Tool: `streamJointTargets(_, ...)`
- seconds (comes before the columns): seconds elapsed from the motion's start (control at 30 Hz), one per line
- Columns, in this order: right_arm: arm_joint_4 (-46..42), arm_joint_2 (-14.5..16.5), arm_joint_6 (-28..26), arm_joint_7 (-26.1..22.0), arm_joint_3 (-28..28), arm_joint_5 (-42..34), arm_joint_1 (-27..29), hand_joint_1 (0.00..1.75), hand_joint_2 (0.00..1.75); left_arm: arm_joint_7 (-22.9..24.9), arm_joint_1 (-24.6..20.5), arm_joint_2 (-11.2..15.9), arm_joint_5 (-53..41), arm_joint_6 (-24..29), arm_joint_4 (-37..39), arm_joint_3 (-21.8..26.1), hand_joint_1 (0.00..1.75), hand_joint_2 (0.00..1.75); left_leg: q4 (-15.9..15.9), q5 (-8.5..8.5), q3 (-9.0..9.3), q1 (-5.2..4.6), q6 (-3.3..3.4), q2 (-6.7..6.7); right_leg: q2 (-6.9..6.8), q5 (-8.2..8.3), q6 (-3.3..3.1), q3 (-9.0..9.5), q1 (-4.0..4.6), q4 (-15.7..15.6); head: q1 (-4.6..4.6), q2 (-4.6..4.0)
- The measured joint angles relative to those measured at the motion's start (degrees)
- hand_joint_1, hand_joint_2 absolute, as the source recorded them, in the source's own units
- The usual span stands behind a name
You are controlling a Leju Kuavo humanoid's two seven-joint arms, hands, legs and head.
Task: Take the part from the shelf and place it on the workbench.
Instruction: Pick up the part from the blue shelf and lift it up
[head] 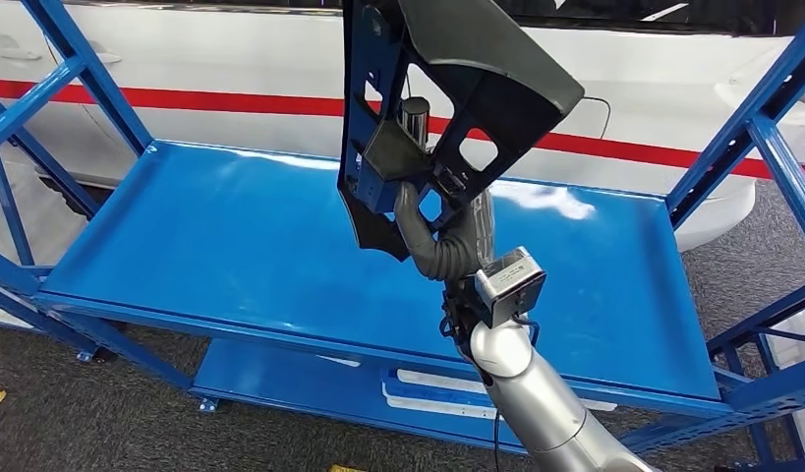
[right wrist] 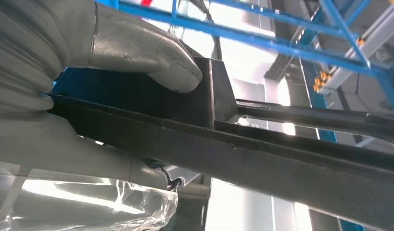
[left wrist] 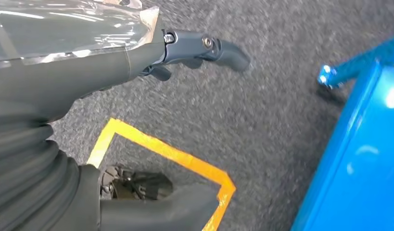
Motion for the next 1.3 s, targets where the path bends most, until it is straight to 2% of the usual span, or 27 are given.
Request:
streamJointTargets(0.07,-0.28,0.04,0.17,-0.05,-0.05,0.27,0.00,1.75,1.75,-0.11,-0.08,0.07,0.01,-0.02,0.00,0.04,0.00,1.75,-1.13,1.35,-0.04,0.17,0.29,0.12,-0.10,-0.22,0.59,-0.54,0.11,0.40,0.01,0.00)
streamJointTargets(0.13,-0.57,-0.01,0.25,-0.09,-0.15,0.71,-0.04,1.75,1.75,-0.15,-0.28,0.03,-0.03,-0.19,0.00,0.05,0.00,1.75,-2.23,2.91,-0.52,0.39,0.59,0.32,-0.13,-3.25,0.25,-2.32,0.28,4.32,0.18,0.00)
streamJointTargets(0.2,-0.70,-0.13,0.27,-0.07,-0.21,1.01,0.09,1.75,1.75,-0.12,-0.40,-0.01,-0.09,-0.37,0.00,0.05,0.00,1.75,-2.26,3.83,-1.71,0.19,0.77,0.41,-0.13,-7.50,-0.10,-4.65,0.18,11.46,0.31,0.00)
streamJointTargets(0.23,-0.71,-0.21,0.27,-0.05,-0.23,1.05,0.21,1.75,1.75,-0.10,-0.41,-0.03,-0.11,-0.42,0.00,0.05,0.00,1.75,-2.13,4.20,-2.37,0.14,0.74,0.44,-0.13,-8.70,0.11,-5.13,0.14,14.08,0.32,0.00)
streamJointTargets(0.27,-0.72,-0.28,0.27,-0.04,-0.24,1.06,0.31,1.75,1.75,-0.08,-0.41,-0.05,-0.11,-0.43,0.00,0.05,0.00,1.75,-1.96,4.53,-2.98,0.11,0.68,0.47,-0.14,-9.03,0.52,-4.71,0.11,14.92,0.31,0.00)
streamJointTargets(0.3,-0.74,-0.34,0.28,-0.04,-0.24,1.07,0.37,1.75,1.75,-0.07,-0.41,-0.06,-0.11,-0.44,0.00,0.05,0.00,1.75,-1.71,4.80,-3.57,0.10,0.59,0.48,-0.16,-8.47,1.05,-3.10,0.08,13.41,0.31,0.00)
streamJointTargets(0.33,-0.77,-0.39,0.28,-0.04,-0.24,1.07,0.38,1.75,1.75,-0.06,-0.42,-0.07,-0.11,-0.45,0.00,0.05,0.00,1.75,-1.41,4.99,-4.09,0.12,0.47,0.48,-0.18,-7.43,1.55,-0.59,0.04,10.07,0.31,0.00)
streamJointTargets(0.4,-0.83,-0.42,0.28,-0.04,-0.24,1.08,0.36,1.75,1.75,-0.05,-0.44,-0.09,-0.11,-0.46,0.00,0.05,0.00,1.75,-0.99,5.14,-4.64,0.14,0.31,0.47,-0.21,-5.84,2.09,3.29,-0.03,4.40,0.30,0.00)
streamJointTargets(0.47,-0.84,-0.42,0.27,-0.04,-0.24,1.08,0.36,1.75,1.75,-0.05,-0.44,-0.10,-0.11,-0.46,0.00,0.05,0.00,1.75,-0.89,5.17,-4.74,0.14,0.28,0.46,-0.21,-5.55,2.15,4.15,-0.05,3.09,0.30,0.00)
streamJointTargets(0.53,-0.93,-0.42,0.28,-0.03,-0.23,1.12,0.35,1.75,1.75,-0.06,-0.50,-0.09,-0.12,-0.49,-0.01,0.05,0.00,1.75,-0.64,5.31,-5.04,0.12,0.05,0.45,-0.17,-5.89,1.63,5.39,0.13,0.97,0.27,0.00)
streamJointTargets(0.6,-1.29,-0.40,0.29,0.09,-0.38,2.22,0.33,1.75,1.75,-0.05,-0.60,-0.04,-0.24,-0.73,-0.01,0.05,0.00,1.75,0.31,5.20,-5.94,0.21,-0.97,0.27,-0.09,-5.30,0.01,5.85,-0.14,-1.11,0.21,0.00)
streamJointTargets(0.63,-1.49,-0.36,0.31,0.16,-0.46,2.87,0.33,1.75,1.75,-0.04,-0.64,-0.04,-0.33,-0.84,0.00,0.05,0.00,1.75,1.52,4.11,-6.64,0.29,-1.55,0.12,-0.08,-4.52,-0.83,5.38,-0.24,-0.99,0.12,0.00)
streamJointTargets(0.67,-1.68,-0.28,0.33,0.20,-0.56,3.63,0.32,1.75,1.75,-0.02,-0.66,-0.03,-0.41,-0.94,0.00,0.05,0.00,1.75,3.85,2.15,-7.62,0.46,-2.11,-0.02,-0.11,-3.90,-1.62,4.69,-0.54,-1.17,0.03,0.00)
streamJointTargets(0.7,-1.79,-0.21,0.36,0.18,-0.58,4.01,0.37,1.75,1.75,0.00,-0.67,-0.03,-0.45,-0.94,0.00,0.05,0.00,1.75,7.14,-0.49,-8.81,0.61,-2.48,-0.13,-0.13,-3.46,-1.98,4.21,-0.48,-1.16,-0.06,0.00)
streamJointTargets(0.73,-1.88,-0.16,0.37,0.10,-0.61,4.48,0.54,1.75,1.75,0.02,-0.67,-0.01,-0.46,-0.95,0.00,0.05,0.00,1.75,10.97,-2.89,-10.01,0.80,-2.85,-0.16,-0.16,-3.02,-2.14,3.67,-0.48,-1.13,-0.13,0.00)
streamJointTargets(0.77,-1.97,-0.15,0.38,0.00,-0.63,4.99,0.83,1.75,1.75,0.03,-0.67,0.01,-0.46,-0.96,0.00,0.05,0.00,1.75,14.25,-4.44,-10.83,1.04,-3.20,-0.18,-0.18,-2.61,-2.08,3.13,-0.49,-1.10,-0.15,0.00)
streamJointTargets(0.8,-2.08,-0.15,0.38,-0.11,-0.64,5.48,1.23,1.75,1.75,0.03,-0.66,0.03,-0.46,-0.98,0.00,0.05,0.00,1.75,15.98,-4.87,-10.87,1.31,-3.49,-0.18,-0.18,-2.25,-1.90,2.65,-0.52,-1.06,-0.15,0.00)
streamJointTargets(0.83,-2.19,-0.15,0.38,-0.23,-0.66,5.93,1.67,1.75,1.75,0.03,-0.67,0.03,-0.45,-1.01,0.00,0.05,0.00,1.75,15.61,-4.26,-9.85,1.58,-3.73,-0.16,-0.18,-1.94,-1.66,2.22,-0.59,-0.99,-0.15,0.00)
streamJointTargets(0.87,-2.33,-0.15,0.38,-0.34,-0.68,6.37,2.05,1.75,1.75,0.01,-0.68,0.03,-0.45,-1.03,0.00,0.05,0.00,1.75,13.06,-2.95,-7.70,1.86,-3.94,-0.14,-0.18,-1.67,-1.43,1.85,-0.70,-0.89,-0.15,0.00)
streamJointTargets(0.93,-2.72,-0.14,0.47,-0.72,-0.76,7.25,2.43,1.75,1.75,-0.03,-0.83,0.02,-0.44,-1.06,-0.01,0.07,0.00,1.75,5.18,-0.78,-2.08,2.21,-4.24,-0.26,-0.16,-1.20,-0.88,1.26,-0.77,-0.60,-0.19,0.00)
streamJointTargets(0.97,-2.99,-0.12,0.56,-0.95,-0.84,7.70,2.51,1.75,1.75,-0.05,-0.94,0.02,-0.45,-1.08,-0.01,0.07,0.00,1.75,2.15,-0.30,-0.09,2.19,-4.11,-0.46,-0.16,-0.93,-0.52,1.06,-0.71,-0.54,-0.10,0.00)
streamJointTargets(1.0,-3.24,-0.07,0.67,-1.16,-0.91,8.04,2.57,1.75,1.75,-0.07,-1.04,0.03,-0.45,-1.09,-0.01,0.07,0.00,1.75,0.41,-0.29,0.89,2.06,-3.88,-0.66,-0.16,-0.63,-0.06,0.94,-0.60,-0.51,-0.04,0.00)
streamJointTargets(1.07,-3.55,0.02,0.84,-1.39,-0.99,8.57,2.82,1.75,1.75,-0.08,-1.12,0.04,-0.46,-1.09,0.00,0.07,0.00,1.75,-0.29,0.00,0.72,1.60,-2.90,-0.86,-0.14,0.18,1.12,0.83,-0.51,-0.89,0.17,0.00)
streamJointTargets(1.13,-3.66,0.07,0.89,-1.45,-1.10,8.98,3.09,1.75,1.75,-0.07,-1.17,-0.01,-0.46,-1.08,0.00,0.08,0.00,1.75,-0.83,1.05,0.12,1.42,-1.62,-0.53,-0.15,-0.29,1.69,0.05,-0.51,-0.34,0.20,0.00)
streamJointTargets(1.2,-3.76,0.10,0.89,-1.51,-1.20,9.34,3.24,1.75,1.75,-0.05,-1.23,-0.02,-0.46,-0.99,0.00,0.11,0.00,1.75,-1.21,2.36,-1.00,1.26,-0.37,-0.18,-0.19,-4.30,0.87,-2.20,-0.49,4.72,0.27,0.00)
streamJointTargets(1.27,-3.81,0.12,0.89,-1.57,-1.22,9.65,3.36,1.75,1.75,-0.05,-1.23,0.03,-0.46,-0.87,0.00,0.16,0.00,1.75,-1.19,3.46,-2.50,0.85,0.23,-0.04,-0.18,-8.87,0.14,-4.70,-0.46,12.89,0.33,0.00)
streamJointTargets(1.3,-3.81,0.12,0.89,-1.60,-1.23,9.78,3.43,1.75,1.75,-0.05,-1.22,0.04,-0.46,-0.82,0.00,0.18,0.00,1.75,-1.16,3.96,-3.17,0.67,0.31,0.02,-0.18,-9.74,0.27,-5.06,-0.41,15.46,0.33,0.00)
